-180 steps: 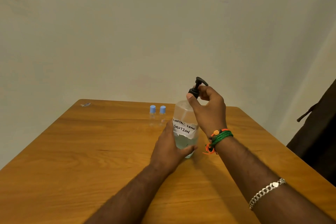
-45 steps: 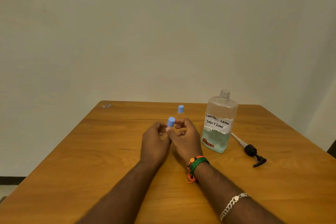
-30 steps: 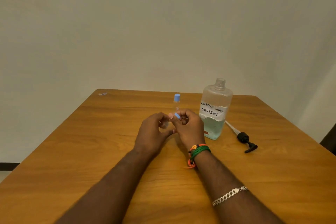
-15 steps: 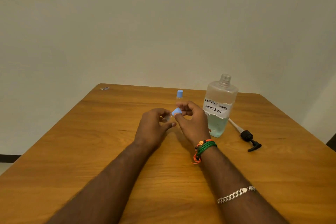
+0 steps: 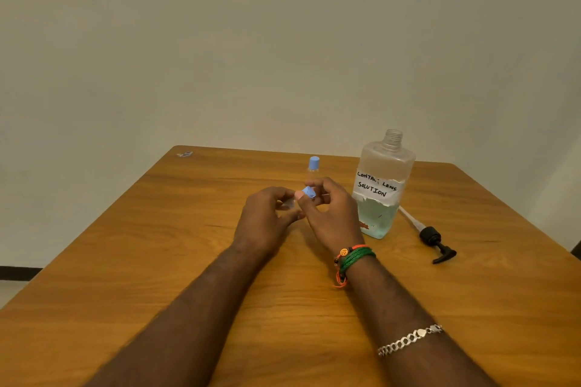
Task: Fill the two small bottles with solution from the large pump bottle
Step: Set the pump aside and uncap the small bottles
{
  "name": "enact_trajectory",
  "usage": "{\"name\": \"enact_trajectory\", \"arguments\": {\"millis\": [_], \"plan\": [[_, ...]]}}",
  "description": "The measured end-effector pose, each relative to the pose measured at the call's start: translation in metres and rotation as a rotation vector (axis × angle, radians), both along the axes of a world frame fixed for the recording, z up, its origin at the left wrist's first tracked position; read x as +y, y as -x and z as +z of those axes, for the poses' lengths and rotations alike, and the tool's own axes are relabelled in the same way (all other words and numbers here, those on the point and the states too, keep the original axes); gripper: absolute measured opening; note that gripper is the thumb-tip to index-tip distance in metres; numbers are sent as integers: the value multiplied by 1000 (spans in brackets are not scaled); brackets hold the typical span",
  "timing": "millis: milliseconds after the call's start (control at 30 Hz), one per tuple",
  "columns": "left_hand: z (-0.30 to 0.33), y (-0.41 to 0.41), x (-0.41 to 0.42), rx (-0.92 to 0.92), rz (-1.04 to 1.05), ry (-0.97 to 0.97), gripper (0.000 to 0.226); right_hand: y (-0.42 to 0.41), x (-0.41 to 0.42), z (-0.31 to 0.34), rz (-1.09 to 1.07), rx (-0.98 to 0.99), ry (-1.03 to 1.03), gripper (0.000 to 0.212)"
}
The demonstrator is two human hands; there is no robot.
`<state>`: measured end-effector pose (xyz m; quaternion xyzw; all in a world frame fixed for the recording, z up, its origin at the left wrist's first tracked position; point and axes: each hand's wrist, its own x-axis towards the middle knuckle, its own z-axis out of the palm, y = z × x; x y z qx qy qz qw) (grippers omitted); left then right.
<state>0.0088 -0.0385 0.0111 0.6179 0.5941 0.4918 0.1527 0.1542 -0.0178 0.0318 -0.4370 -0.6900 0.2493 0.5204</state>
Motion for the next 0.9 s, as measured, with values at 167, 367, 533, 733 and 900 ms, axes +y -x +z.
{"name": "enact_trajectory", "arguments": {"millis": [167, 367, 533, 733, 900], "plan": [[0, 0, -2, 3, -3, 7, 37, -2, -2, -1, 59, -5, 9, 44], [-1, 0, -1, 28, -12, 14, 45, -2, 2, -2, 3, -3, 34, 32], [-2, 1, 0, 45, -19, 11, 43, -2, 3, -2, -20, 12, 46, 24], [-3, 2, 0, 54, -14, 24, 46, -3, 2, -3, 1, 22, 47, 37], [-3, 3, 0, 83, 5, 34, 47, -1, 3, -3, -19, -22, 36, 9]]}}
